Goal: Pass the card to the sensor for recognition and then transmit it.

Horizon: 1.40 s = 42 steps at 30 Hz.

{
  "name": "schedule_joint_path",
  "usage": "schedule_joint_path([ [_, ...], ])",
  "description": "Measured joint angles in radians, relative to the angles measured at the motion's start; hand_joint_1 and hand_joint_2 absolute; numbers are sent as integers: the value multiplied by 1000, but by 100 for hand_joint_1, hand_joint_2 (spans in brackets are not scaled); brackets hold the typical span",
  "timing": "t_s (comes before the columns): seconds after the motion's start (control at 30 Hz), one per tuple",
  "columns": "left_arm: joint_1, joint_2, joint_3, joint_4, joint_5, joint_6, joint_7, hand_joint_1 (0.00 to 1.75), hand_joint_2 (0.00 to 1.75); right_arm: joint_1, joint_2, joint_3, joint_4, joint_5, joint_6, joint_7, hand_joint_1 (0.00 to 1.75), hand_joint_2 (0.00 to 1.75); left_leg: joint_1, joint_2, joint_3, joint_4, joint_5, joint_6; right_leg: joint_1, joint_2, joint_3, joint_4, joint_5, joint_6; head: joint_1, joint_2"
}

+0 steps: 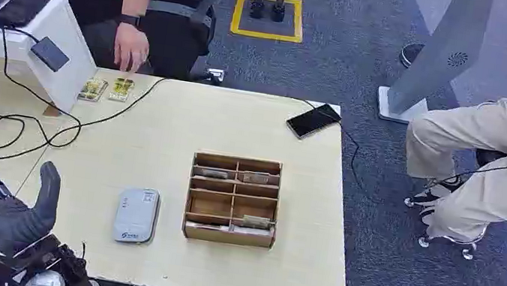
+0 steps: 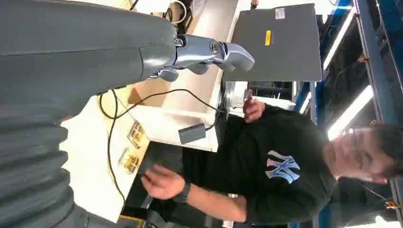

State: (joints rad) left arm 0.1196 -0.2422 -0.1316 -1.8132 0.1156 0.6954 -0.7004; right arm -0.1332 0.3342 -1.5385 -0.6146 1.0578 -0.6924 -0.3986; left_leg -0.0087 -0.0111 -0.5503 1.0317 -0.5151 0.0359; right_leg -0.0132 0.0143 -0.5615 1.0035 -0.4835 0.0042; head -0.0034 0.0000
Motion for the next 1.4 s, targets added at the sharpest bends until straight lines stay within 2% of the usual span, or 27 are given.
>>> schedule_joint_path([
  [0.13,0,0,0,4,-17,0,0,0,175,0,0,0,0,0,0,0,0,175,0,0,0,0,0,0,0,0,0,0,0,0,0,0],
  [0.23,0,-2,2,8,-152,0,0,0,175,0,0,0,1,3,0,-2,0,175,0,0,0,0,0,0,0,0,0,0,0,0,0,0],
  [0.4,-1,-2,3,18,-190,1,0,0,175,0,-1,0,5,3,0,-5,0,175,0,0,0,0,0,0,0,0,0,0,0,0,0,0],
  [0.63,-2,-3,7,26,-361,2,0,0,175,0,-4,0,16,21,0,-11,0,175,0,0,0,0,0,0,0,0,0,0,0,0,0,0],
  [0.7,1,-3,30,25,-502,2,0,0,175,-1,-5,0,20,33,0,-18,0,175,0,0,0,0,0,0,0,0,0,0,0,0,0,0],
  [0.77,7,-7,70,22,-733,2,1,0,175,-1,-6,0,29,56,0,-27,0,175,0,0,0,0,0,0,0,0,0,0,0,0,0,0],
  [0.83,14,-11,109,6,-959,3,30,0,175,-2,-8,0,40,78,0,-29,0,175,0,0,0,0,0,0,0,1,0,0,0,0,0,0],
  [0.9,16,-12,128,-2,-1045,4,51,0,175,-4,-10,0,48,87,0,-29,0,175,0,0,0,0,0,0,0,1,0,0,0,0,0,0],
  [1.23,19,-15,161,-35,-1172,5,125,0,175,-7,-11,0,63,101,0,-19,0,175,0,0,0,0,0,0,0,1,0,0,0,0,0,0],
  [1.4,19,-16,166,-46,-1194,5,146,0,175,-8,-11,0,64,101,0,-17,0,175,0,0,0,0,0,0,0,1,0,0,0,0,0,0],
])
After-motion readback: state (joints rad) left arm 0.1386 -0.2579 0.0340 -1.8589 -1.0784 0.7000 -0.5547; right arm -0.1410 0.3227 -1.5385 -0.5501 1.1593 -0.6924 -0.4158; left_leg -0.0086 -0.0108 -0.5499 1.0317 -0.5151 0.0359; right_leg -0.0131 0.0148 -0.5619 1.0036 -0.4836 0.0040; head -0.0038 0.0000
